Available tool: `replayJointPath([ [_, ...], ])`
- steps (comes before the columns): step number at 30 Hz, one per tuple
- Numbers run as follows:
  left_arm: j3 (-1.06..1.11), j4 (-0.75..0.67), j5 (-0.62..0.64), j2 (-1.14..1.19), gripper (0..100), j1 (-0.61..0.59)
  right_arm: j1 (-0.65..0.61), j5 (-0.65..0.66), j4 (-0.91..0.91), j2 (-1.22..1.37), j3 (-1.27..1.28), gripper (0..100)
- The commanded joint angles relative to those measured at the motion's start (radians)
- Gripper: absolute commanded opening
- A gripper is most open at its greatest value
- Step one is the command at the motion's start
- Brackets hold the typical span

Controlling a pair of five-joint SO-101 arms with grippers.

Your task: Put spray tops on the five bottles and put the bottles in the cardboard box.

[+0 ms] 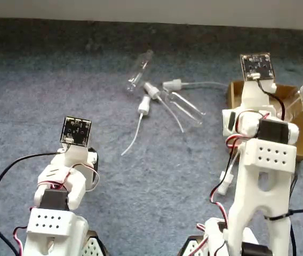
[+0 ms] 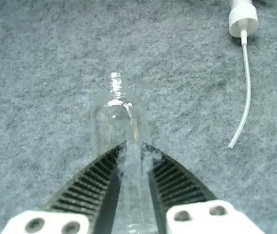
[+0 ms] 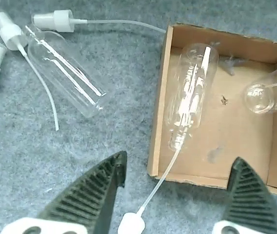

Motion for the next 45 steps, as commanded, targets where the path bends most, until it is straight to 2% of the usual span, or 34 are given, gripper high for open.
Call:
replayJointPath([
  [1, -0.053, 0.005, 0.008, -0.013, 1, -0.007, 0.007, 0.008, -0.004, 0.093, -0.163, 30.3],
  [5, -0.025, 0.003, 0.006, -0.015, 1, 0.064, -0.012, 0.028, 0.004, 0.271, -0.315, 30.5],
  [11, -0.021, 0.003, 0.006, -0.015, 1, 0.085, -0.088, 0.253, 0.005, 0.498, -0.449, 30.7],
  [20, -0.018, 0.006, 0.005, -0.015, 1, 0.140, -0.246, 0.287, 0.007, 0.727, -0.668, 30.7],
  [25, -0.018, 0.006, -0.058, -0.015, 1, 0.143, -0.321, 0.459, 0.111, 0.898, -0.839, 30.7],
  [28, -0.018, 0.006, -0.058, -0.015, 1, 0.143, -0.326, 0.555, 0.194, 1.009, -0.969, 30.7],
  [39, -0.016, 0.003, -0.063, -0.015, 1, 0.145, -0.302, 0.578, 0.377, 1.394, -1.429, 30.7],
  [45, -0.002, 0.003, -0.063, -0.015, 1, 0.145, -0.298, 0.695, 0.516, 1.512, -1.558, 30.7],
])
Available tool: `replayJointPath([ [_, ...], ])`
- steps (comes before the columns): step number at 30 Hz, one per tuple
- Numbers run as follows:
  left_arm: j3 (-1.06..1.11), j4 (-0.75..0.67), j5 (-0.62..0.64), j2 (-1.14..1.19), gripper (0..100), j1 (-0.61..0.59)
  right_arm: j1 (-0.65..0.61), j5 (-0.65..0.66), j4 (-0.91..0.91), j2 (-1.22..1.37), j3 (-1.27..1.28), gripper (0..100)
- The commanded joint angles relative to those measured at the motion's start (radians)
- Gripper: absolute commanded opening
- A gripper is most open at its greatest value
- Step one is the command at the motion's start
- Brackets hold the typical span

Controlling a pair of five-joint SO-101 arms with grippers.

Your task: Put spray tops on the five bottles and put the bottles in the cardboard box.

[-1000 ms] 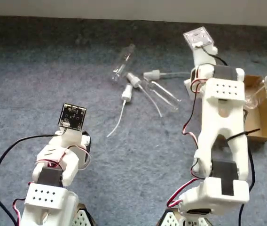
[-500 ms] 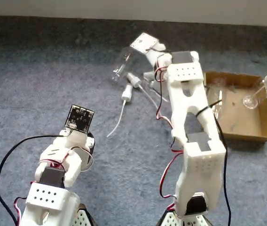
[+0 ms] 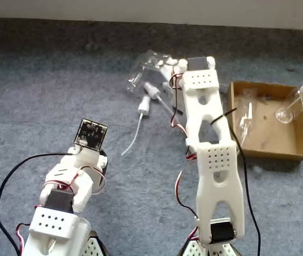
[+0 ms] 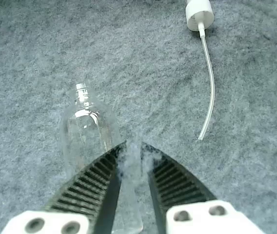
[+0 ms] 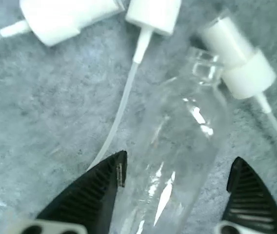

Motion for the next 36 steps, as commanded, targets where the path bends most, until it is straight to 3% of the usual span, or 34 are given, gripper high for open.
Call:
replayJointPath([
  [1, -0.002, 0.003, -0.009, -0.015, 1, 0.030, 0.022, 0.048, 0.051, 0.015, -0.097, 30.7],
  [20, 0.001, 0.002, -0.011, -0.015, 1, 0.030, 0.036, 0.041, 0.088, 0.105, -0.093, 30.3],
  [23, 0.001, 0.002, -0.011, -0.015, 1, 0.030, 0.039, -0.008, 0.088, 0.104, -0.093, 30.3],
  [29, 0.001, 0.002, -0.011, -0.015, 1, 0.030, 0.035, -0.041, 0.088, 0.097, -0.094, 19.8],
  [36, 0.001, 0.002, -0.011, -0.015, 1, 0.030, 0.041, -0.043, 0.088, 0.097, -0.097, 18.8],
])
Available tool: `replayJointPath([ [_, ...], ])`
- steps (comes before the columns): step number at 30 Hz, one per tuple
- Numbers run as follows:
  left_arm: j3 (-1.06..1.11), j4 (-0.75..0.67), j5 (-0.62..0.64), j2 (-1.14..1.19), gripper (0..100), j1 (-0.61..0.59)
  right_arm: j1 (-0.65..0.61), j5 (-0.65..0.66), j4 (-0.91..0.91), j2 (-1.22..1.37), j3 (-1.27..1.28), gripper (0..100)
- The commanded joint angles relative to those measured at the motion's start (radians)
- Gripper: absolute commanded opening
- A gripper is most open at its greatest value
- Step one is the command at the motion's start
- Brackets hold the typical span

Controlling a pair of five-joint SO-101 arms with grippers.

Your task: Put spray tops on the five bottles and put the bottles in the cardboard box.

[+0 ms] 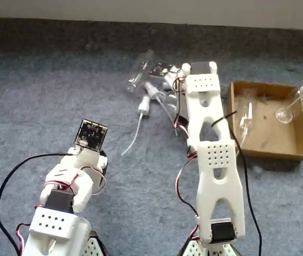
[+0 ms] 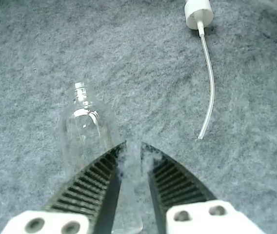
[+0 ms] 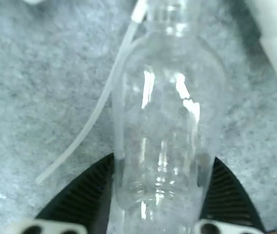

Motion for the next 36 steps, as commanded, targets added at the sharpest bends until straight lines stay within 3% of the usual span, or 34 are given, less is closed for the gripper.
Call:
replayJointPath([
  [1, -0.004, 0.002, -0.008, -0.010, 1, 0.030, 0.010, -0.031, 0.025, -0.015, -0.031, 18.8],
  [19, -0.002, 0.002, -0.008, -0.010, 1, 0.030, 0.048, -0.247, 0.025, -0.197, -0.312, 18.7],
  [31, -0.002, 0.002, -0.009, -0.010, 1, 0.030, 0.116, -0.419, 0.027, -0.553, -0.309, 18.7],
  [36, -0.002, 0.002, -0.009, -0.010, 1, 0.030, 0.120, -0.434, 0.027, -0.720, -0.305, 18.7],
])
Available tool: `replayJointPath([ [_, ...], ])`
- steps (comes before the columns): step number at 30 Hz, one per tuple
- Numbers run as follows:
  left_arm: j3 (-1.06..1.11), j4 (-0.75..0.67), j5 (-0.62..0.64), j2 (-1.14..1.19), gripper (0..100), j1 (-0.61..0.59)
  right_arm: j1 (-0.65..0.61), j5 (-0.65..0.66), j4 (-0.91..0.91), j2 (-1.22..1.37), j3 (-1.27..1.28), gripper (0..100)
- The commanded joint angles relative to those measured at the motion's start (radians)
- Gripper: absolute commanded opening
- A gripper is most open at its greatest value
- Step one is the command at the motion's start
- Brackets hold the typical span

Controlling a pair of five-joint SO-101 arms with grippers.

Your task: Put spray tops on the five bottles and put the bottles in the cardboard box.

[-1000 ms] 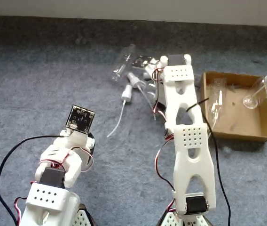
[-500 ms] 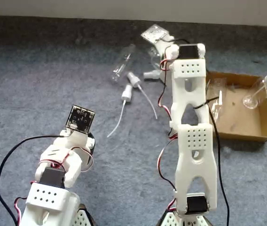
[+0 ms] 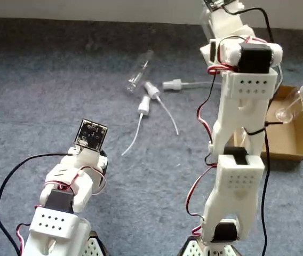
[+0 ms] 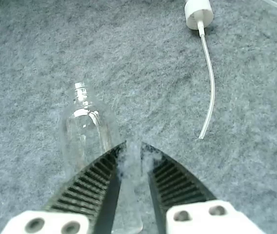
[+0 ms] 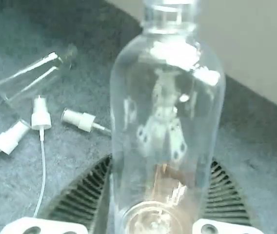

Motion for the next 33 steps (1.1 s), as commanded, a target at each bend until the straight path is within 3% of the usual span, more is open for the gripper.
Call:
replayJointPath([
  [1, -0.001, 0.002, -0.009, -0.010, 1, 0.030, 0.013, -0.020, 0.022, -0.166, -0.044, 18.7],
  [8, -0.001, 0.002, -0.009, -0.010, 1, 0.027, 0.036, -0.020, 0.024, -0.361, 0.024, 18.7],
  [21, -0.001, 0.002, -0.009, -0.010, 1, 0.024, 0.076, -0.023, 0.021, -0.917, 0.555, 18.7],
  [33, -0.001, 0.002, -0.009, -0.010, 1, 0.024, 0.073, -0.023, -0.047, -1.268, 1.061, 18.7],
])
